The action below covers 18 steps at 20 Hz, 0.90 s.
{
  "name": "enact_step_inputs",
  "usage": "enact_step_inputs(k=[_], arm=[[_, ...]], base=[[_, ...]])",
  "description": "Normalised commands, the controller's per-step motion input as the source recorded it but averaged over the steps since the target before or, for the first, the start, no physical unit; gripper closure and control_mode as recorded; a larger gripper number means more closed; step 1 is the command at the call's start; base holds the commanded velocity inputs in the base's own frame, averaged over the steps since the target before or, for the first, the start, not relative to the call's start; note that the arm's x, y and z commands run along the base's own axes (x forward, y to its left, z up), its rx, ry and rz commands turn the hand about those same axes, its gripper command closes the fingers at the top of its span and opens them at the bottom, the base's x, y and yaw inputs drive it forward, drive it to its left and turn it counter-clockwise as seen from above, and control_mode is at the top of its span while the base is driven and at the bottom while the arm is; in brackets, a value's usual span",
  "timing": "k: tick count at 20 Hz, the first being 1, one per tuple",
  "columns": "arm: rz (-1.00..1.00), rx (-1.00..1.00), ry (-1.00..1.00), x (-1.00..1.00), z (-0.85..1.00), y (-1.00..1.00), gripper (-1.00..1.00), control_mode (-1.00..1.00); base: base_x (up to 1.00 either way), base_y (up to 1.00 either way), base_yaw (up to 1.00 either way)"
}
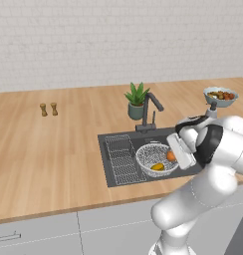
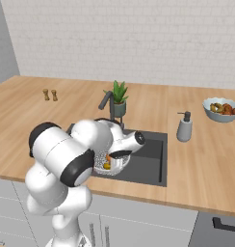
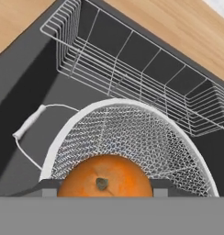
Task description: Put the colander in the sink, put the tangerine, mango in the colander, and turn on the sink faucet and pour water over the colander.
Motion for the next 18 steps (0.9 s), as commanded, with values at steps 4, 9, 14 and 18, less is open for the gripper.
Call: enact_step_inputs(k=[4, 9, 14, 18], arm=[[0.00, 0.00, -0.05, 0.11, -0.05, 0.06, 1.00, -1.00], [0.00, 0.00, -0.04, 0.10, -0.04, 0.27, -1.00, -1.00], [0.00, 0.00, -0.04, 0.02, -0.11, 0.05, -1.00, -1.00], [0.00, 0.00, -0.05, 0.03, -0.17, 0.00, -1.00, -1.00]], base=[[0.00, 0.00, 0.00], [0.00, 0.00, 0.00], [0.00, 0.00, 0.00], [0.00, 0.00, 0.00]])
